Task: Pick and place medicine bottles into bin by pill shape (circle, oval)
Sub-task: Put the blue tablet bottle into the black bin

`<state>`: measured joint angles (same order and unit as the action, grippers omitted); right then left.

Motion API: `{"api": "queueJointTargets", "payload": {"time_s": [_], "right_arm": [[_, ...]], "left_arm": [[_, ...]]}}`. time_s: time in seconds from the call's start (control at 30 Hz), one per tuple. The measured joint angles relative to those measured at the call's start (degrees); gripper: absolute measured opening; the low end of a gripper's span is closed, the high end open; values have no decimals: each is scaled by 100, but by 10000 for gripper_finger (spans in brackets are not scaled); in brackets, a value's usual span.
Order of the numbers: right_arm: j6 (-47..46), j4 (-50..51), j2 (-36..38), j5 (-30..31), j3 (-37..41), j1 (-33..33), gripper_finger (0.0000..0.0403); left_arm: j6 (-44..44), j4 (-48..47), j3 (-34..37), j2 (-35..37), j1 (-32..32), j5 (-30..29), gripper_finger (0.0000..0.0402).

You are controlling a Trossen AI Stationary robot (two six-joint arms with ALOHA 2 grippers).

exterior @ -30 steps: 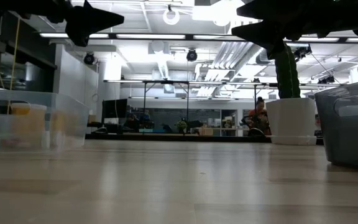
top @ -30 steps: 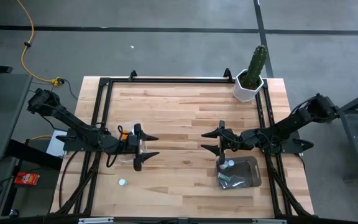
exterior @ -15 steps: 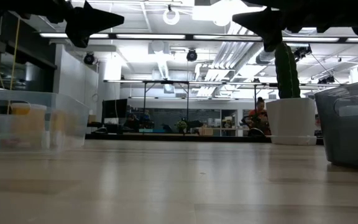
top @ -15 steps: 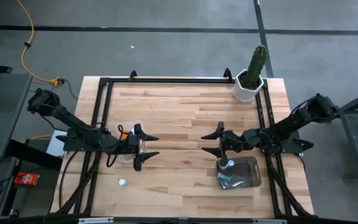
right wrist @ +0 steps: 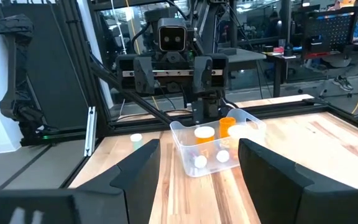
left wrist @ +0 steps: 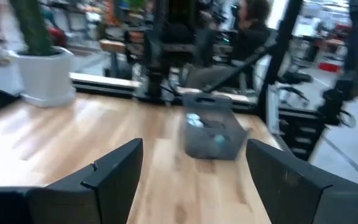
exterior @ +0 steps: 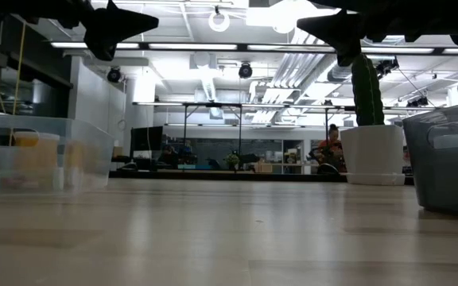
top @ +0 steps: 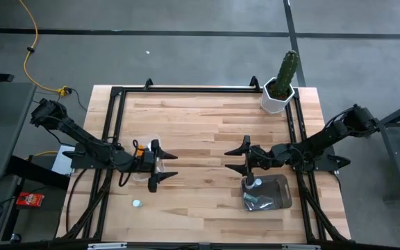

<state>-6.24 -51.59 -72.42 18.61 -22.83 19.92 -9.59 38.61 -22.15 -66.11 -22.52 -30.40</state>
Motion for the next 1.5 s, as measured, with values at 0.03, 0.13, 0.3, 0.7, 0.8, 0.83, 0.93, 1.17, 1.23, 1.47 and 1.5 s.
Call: {"api": "queueJointTargets", "payload": {"time_s": [0.03, 0.13, 0.3, 0.7, 0.8, 0.83, 0.93, 1.17, 1.23, 1.47, 1.5], "right_arm": [[-29, 0, 0, 1, -2, 0, 210], [-33, 2, 0, 0, 0, 0, 210], [-35, 18, 0, 0, 0, 0, 210], [-117, 46, 0, 2, 0, 0, 210], [-142, 77, 0, 2, 0, 0, 210], [-142, 99, 0, 2, -2, 0, 210], [-142, 125, 0, 2, 0, 0, 210], [-142, 138, 0, 4, 0, 0, 210], [-142, 138, 0, 4, 0, 0, 210], [-142, 138, 0, 7, -1, 0, 210], [-142, 138, 0, 7, 0, 0, 210]], "left_arm": [[-28, -57, -8, 0, 0, 138, 273], [-174, -792, -313, -3, -110, 305, 273], [-610, -3371, -1536, -56, -703, 267, 273], [-2852, -8156, -3847, -1845, -2648, 356, 273], [-3360, -8605, -3929, -2243, -2892, 593, 273], [-3543, -8668, -3934, -2337, -2943, 653, 273], [-4000, -8936, -3934, -2530, -3101, 750, 273], [-4640, -9557, -3934, -2616, -3349, 503, 273], [-4724, -9591, -3934, -2616, -3362, 626, 273], [-4902, -9575, -3652, -2616, -3337, 802, 273], [-4929, -9564, -3598, -2616, -3329, 835, 273]]}}
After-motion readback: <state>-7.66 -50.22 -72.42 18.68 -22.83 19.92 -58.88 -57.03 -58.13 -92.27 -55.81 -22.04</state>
